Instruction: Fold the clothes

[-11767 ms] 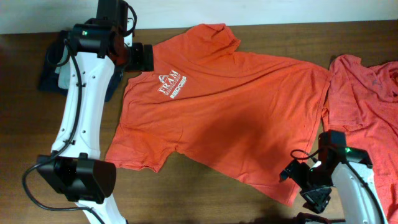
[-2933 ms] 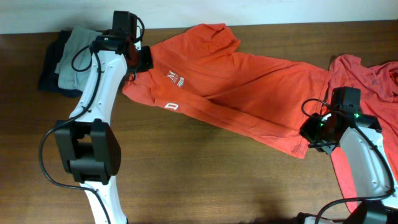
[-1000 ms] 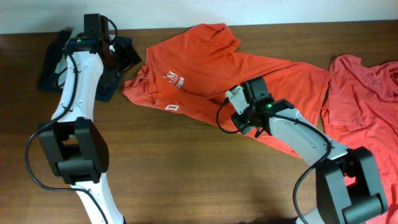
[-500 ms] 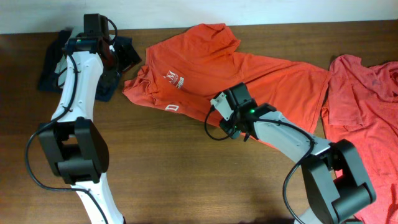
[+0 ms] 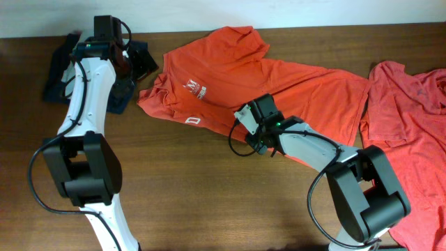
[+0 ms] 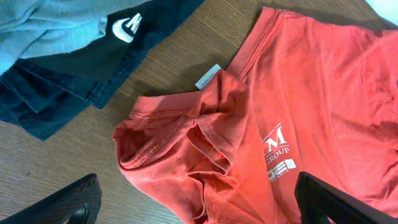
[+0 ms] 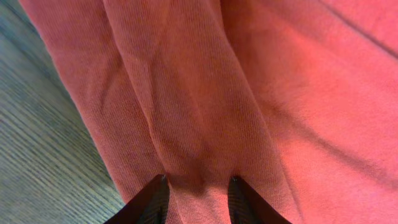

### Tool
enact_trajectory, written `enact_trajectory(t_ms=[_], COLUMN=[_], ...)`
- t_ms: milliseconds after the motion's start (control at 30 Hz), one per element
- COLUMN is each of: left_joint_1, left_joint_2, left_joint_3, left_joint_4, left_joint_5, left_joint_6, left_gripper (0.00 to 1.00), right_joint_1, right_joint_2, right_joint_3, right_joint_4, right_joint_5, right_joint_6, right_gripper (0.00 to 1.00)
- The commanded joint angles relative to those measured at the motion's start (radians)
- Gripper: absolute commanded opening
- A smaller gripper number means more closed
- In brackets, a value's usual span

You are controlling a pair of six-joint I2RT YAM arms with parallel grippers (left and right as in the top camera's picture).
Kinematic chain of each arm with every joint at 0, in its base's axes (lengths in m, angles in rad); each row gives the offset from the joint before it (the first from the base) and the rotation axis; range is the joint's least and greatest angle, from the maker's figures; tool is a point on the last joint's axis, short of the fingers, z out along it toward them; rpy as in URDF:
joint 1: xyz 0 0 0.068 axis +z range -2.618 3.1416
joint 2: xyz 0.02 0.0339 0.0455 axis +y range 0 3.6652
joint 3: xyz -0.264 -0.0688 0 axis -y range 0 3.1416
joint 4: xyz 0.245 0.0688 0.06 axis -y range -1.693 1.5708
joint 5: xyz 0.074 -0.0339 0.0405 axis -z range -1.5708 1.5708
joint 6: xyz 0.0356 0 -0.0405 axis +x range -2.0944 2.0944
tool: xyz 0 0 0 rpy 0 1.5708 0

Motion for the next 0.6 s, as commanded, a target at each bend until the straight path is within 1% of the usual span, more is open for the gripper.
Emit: enact_trajectory(t_ms=[0, 167, 367, 567], left_joint_1=[0.000, -0.001, -0.002, -0.002], left_joint_2=[0.005, 0.005, 0.005, 0.005], left_joint_3=[-0.006, -0.006, -0.006, -0.006], left_joint_4=[0.001, 0.001, 0.001, 0.001], left_joint_5=[0.010, 0.010, 0.010, 0.010], left_joint_6=[-0.006, -0.006, -0.006, -0.006], left_gripper=[0.99, 0.99, 0.99, 0.99], right_joint_1=[0.003, 0.003, 0.003, 0.003], right_joint_2=[0.007, 0.007, 0.007, 0.007], right_joint_3=[0.012, 0.012, 0.013, 0.013], right_joint_4=[0.005, 0.004, 0.003, 0.000], right_joint_5=[0.026, 0.040, 0.039, 0.046], right_joint_6=[-0.011, -0.011, -0.011, -0.011], right_gripper=[0.45, 0.50, 0.49, 0.28])
